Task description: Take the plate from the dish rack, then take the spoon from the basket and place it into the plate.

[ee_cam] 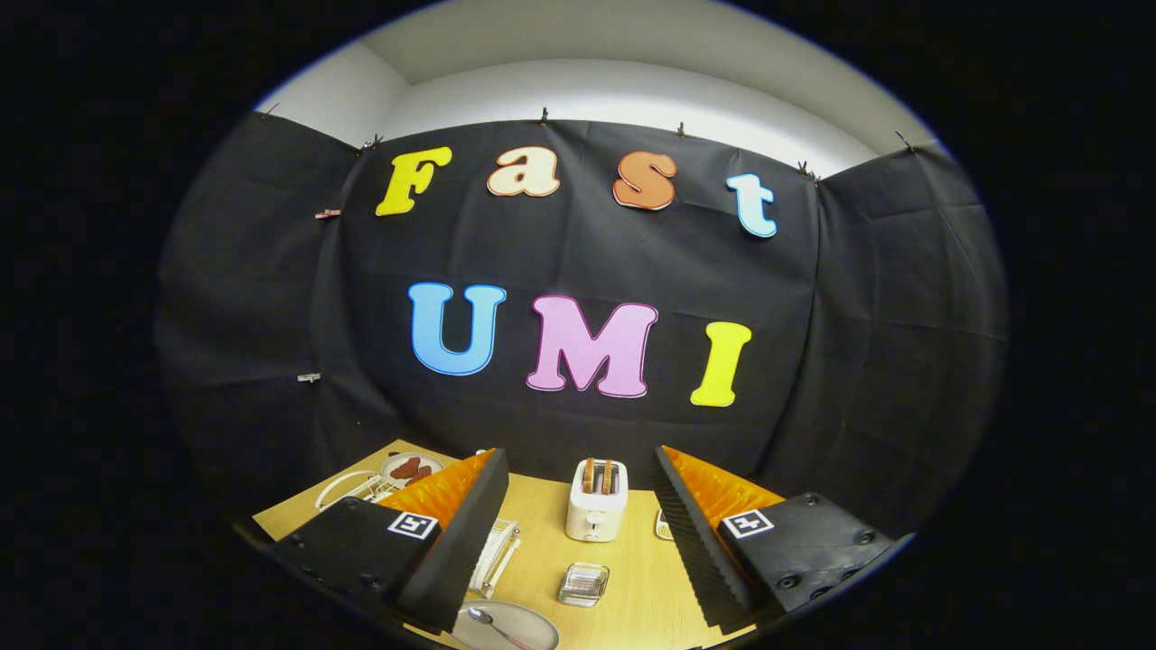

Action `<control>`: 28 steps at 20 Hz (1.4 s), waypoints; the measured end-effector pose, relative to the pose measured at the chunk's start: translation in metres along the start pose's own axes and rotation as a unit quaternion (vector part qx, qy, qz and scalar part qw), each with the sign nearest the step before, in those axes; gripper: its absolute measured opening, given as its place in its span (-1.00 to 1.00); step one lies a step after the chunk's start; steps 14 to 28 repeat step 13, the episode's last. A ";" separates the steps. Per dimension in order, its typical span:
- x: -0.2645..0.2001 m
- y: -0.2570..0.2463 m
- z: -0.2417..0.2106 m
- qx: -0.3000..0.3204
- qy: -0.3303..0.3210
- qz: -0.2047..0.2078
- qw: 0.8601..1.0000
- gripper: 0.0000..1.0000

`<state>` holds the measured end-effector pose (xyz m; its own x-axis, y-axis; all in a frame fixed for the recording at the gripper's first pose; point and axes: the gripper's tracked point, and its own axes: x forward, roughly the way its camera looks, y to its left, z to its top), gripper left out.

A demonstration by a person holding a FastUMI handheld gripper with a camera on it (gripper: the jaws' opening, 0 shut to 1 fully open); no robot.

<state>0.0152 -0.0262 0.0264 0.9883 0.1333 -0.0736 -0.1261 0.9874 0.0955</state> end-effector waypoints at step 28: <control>0.010 -0.025 -0.001 0.008 0.005 0.025 1.000 0.96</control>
